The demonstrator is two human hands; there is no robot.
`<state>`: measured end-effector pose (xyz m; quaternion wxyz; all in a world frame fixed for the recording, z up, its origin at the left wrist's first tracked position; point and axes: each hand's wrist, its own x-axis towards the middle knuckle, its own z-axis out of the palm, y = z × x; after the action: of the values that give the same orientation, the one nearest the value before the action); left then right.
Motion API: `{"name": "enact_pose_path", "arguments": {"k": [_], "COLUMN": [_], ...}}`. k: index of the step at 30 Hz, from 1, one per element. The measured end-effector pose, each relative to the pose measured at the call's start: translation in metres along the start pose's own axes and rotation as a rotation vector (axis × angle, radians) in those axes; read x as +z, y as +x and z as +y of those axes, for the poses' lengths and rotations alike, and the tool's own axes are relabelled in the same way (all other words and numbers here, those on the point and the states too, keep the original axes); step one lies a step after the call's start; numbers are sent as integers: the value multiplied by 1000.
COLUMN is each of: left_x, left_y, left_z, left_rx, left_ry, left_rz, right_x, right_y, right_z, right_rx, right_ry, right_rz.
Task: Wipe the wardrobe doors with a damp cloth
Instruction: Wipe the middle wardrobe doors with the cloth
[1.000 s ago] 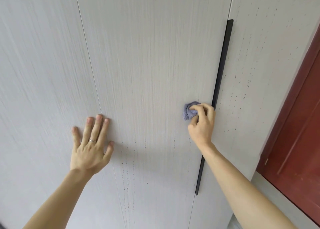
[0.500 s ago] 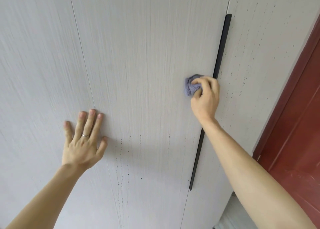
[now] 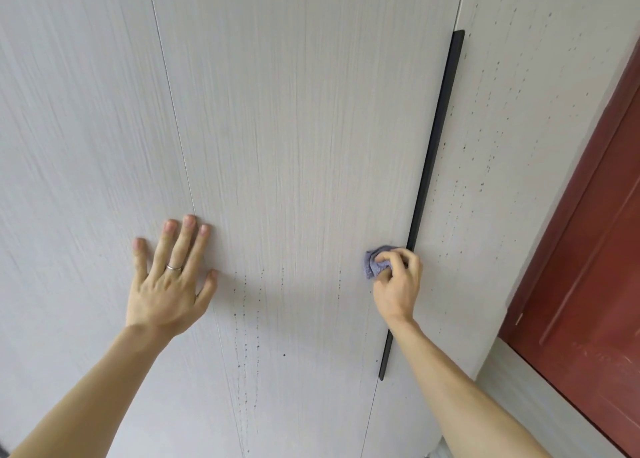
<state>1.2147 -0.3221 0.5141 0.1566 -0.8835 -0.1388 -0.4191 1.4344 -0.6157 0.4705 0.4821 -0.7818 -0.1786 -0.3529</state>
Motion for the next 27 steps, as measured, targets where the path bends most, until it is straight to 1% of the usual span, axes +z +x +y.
{"name": "enact_pose_path", "arguments": {"k": [2, 5, 8, 11, 13, 15, 16, 18, 21, 23, 25, 27], "left_x": [0, 1, 2, 1, 0, 1, 2, 4, 8, 10, 11, 10], "left_y": [0, 0, -2, -4, -8, -15, -19, -25, -28, -31, -34, -34], "left_z": [0, 1, 3, 4, -1, -6, -8, -14, -14, -11, -8, -9], "left_rx": [7, 6, 2, 9, 36, 64, 71, 71, 45, 17, 0, -2], "left_ry": [4, 13, 10, -11, -3, 17, 26, 42, 59, 47, 37, 36], "left_rz": [3, 20, 41, 62, 67, 58, 53, 41, 33, 16, -7, -29], "right_x": [-6, -10, -4, 13, 21, 22, 22, 22, 19, 23, 32, 43], "right_y": [19, 52, 55, 17, -20, -42, -43, -28, 12, 28, 26, 6], "right_z": [-15, -49, -72, -54, -33, -22, -23, -39, -84, -112, -124, -116], "right_rx": [-14, -96, -202, -295, -348, -337, -323, -325, -429, -495, -565, -642], "right_ry": [41, 127, 134, 81, 42, 28, 36, 65, 152, 185, 167, 112], "right_rz": [32, 79, 65, -24, -155, -244, -248, -203, -114, -111, -106, -143]}}
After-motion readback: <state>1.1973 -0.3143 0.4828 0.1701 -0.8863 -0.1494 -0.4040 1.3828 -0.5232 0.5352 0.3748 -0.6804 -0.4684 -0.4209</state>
